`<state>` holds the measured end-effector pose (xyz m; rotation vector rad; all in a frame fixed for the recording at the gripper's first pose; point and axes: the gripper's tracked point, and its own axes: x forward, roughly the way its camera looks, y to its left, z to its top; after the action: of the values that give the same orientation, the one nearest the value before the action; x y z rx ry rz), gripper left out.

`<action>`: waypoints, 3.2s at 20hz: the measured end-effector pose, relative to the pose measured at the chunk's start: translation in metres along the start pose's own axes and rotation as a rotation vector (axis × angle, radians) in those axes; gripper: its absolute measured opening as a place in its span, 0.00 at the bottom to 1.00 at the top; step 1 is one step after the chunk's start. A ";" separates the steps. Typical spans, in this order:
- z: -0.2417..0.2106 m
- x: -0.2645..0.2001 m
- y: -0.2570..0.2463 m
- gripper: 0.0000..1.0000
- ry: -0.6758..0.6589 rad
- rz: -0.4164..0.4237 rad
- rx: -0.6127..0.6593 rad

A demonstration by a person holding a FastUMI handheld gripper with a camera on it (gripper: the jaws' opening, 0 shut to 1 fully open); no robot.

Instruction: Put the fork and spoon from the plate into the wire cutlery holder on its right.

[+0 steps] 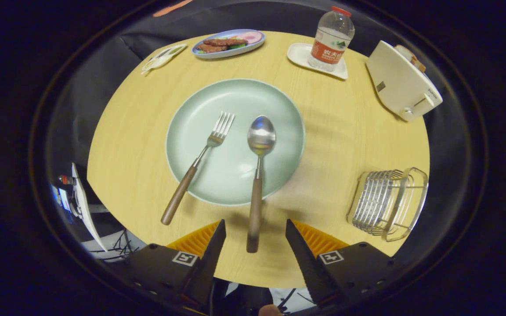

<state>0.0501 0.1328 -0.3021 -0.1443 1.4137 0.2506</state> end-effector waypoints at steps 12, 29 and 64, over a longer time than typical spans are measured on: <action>-0.001 -0.006 -0.001 0.04 0.018 0.055 0.089; -0.055 -0.167 -0.148 0.00 -0.082 0.024 0.355; -0.018 -0.092 0.049 0.92 -0.059 0.120 0.333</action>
<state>0.0075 0.1674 -0.2118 0.2210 1.3870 0.1141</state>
